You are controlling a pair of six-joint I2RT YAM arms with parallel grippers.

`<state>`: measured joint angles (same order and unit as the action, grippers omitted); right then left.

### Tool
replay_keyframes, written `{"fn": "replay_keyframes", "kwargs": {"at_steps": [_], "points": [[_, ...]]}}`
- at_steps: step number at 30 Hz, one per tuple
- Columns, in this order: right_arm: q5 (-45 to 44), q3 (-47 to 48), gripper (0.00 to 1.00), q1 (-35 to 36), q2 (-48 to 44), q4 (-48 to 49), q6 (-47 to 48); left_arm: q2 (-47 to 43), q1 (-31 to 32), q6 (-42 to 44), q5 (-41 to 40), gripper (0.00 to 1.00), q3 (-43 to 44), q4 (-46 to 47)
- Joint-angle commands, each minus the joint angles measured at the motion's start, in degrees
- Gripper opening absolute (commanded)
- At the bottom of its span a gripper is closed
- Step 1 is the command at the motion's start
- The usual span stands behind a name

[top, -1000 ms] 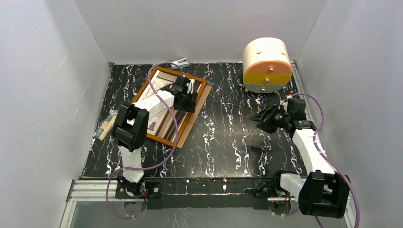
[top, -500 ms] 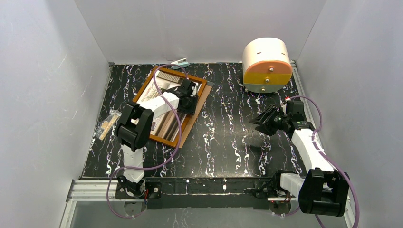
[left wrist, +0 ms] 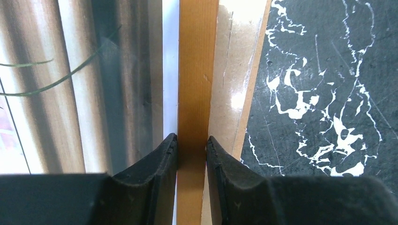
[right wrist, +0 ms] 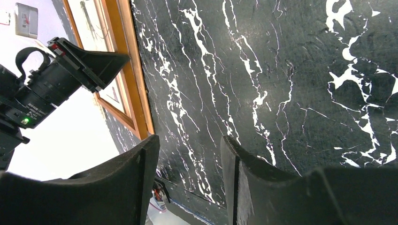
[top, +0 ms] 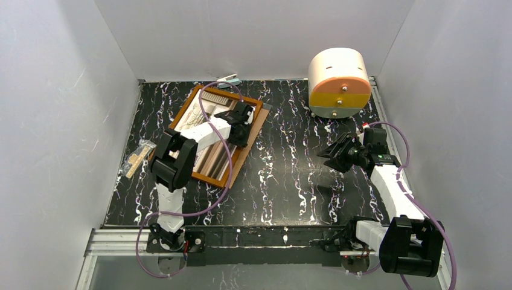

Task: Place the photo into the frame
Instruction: Turn over the photo frame at the center of the board.

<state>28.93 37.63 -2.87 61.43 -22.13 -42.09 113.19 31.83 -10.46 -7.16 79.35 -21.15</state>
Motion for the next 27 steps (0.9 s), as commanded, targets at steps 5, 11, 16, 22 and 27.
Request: {"fn": "replay_keyframes", "kwargs": {"at_steps": [5, 11, 16, 22, 27], "points": [[5.8, 0.2, 0.65, 0.2, -0.2, 2.4, -0.9, -4.9, 0.2, 1.4, -3.8, 0.0, 8.6, -7.8], [10.9, -1.8, 0.73, 0.3, -1.7, 9.4, -5.1, -9.1, 0.2, 3.9, -9.7, 0.0, 15.3, -13.3], [12.7, -2.5, 0.74, 0.7, -2.2, 11.9, -7.3, -12.0, 0.1, 6.2, -17.7, 0.0, 18.0, -13.7], [13.9, -3.8, 0.77, 2.7, -3.5, 16.8, -11.1, -14.7, 0.1, 2.6, -14.3, 0.0, 21.0, -14.1], [12.9, -6.5, 0.85, 8.8, -6.3, 28.3, -18.2, -20.1, 0.1, -3.4, -6.0, 0.0, 19.8, -11.8]]}}
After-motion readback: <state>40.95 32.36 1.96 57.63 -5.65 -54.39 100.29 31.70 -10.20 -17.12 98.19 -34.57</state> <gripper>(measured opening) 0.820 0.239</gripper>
